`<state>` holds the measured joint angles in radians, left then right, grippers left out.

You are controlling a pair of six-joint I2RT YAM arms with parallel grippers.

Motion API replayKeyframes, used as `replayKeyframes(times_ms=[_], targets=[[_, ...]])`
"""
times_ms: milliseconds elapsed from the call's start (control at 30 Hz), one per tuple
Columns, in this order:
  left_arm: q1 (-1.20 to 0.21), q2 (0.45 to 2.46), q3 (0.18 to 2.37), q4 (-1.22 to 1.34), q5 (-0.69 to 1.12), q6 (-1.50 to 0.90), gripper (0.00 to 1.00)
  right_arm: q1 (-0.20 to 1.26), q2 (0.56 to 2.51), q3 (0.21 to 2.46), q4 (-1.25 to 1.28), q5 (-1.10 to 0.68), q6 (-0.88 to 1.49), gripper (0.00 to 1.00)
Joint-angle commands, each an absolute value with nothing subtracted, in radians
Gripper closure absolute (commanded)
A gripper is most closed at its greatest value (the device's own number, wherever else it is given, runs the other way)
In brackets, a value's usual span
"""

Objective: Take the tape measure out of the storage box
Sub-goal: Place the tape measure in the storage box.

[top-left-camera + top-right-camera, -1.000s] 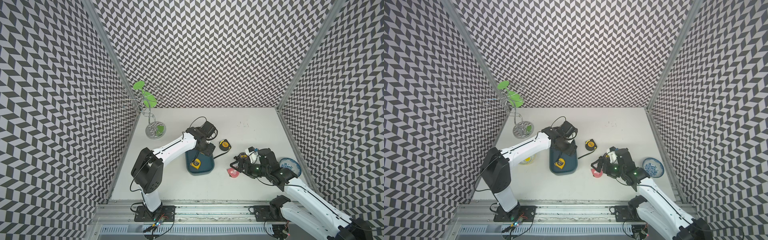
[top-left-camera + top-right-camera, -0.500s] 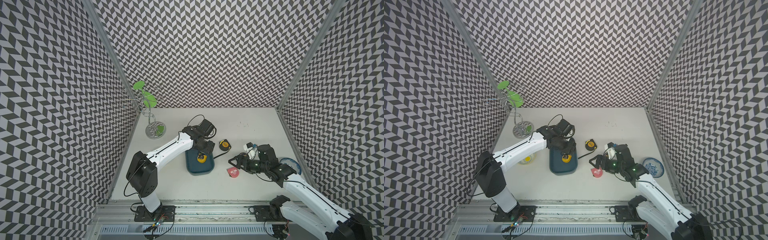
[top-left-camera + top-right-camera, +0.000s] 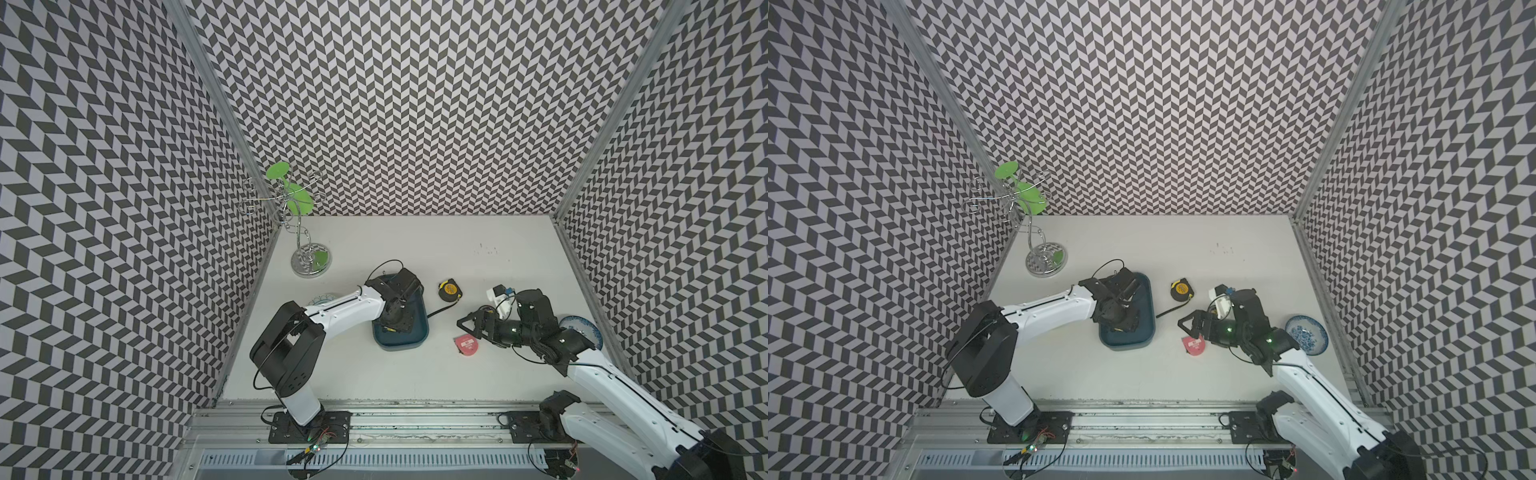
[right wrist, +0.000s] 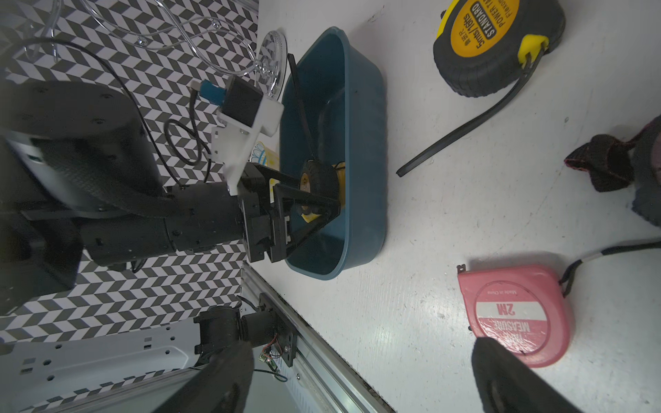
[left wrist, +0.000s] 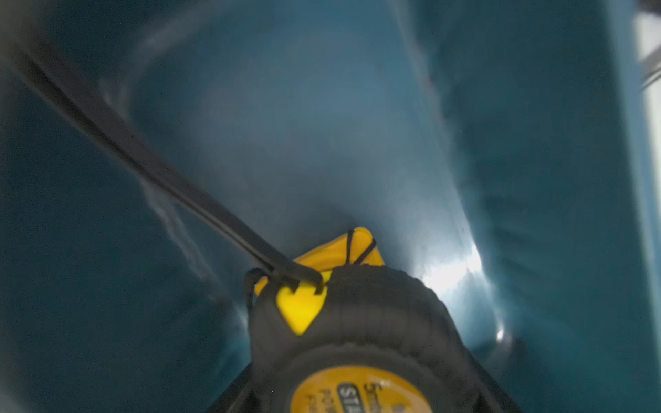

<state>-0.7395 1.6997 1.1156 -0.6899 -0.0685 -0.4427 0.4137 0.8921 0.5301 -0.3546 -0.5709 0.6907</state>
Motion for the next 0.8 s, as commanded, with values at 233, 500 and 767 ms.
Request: replayKeyframes(times_ms=[233,500,767], targets=[[-0.742,1.785,1.131,-0.580,-0.113,-0.491,0.18,0.409,0.833,0.514,-0.354,-0.567,0.668,0.00],[-0.742,1.819,1.206,-0.613,-0.141,-0.466,0.09,0.408,0.843,0.517,-0.334,-0.561,0.655,0.00],[-0.744,1.784,1.268,-0.685,-0.176,-0.472,0.01,0.408,0.850,0.526,-0.347,-0.562,0.640,0.00]])
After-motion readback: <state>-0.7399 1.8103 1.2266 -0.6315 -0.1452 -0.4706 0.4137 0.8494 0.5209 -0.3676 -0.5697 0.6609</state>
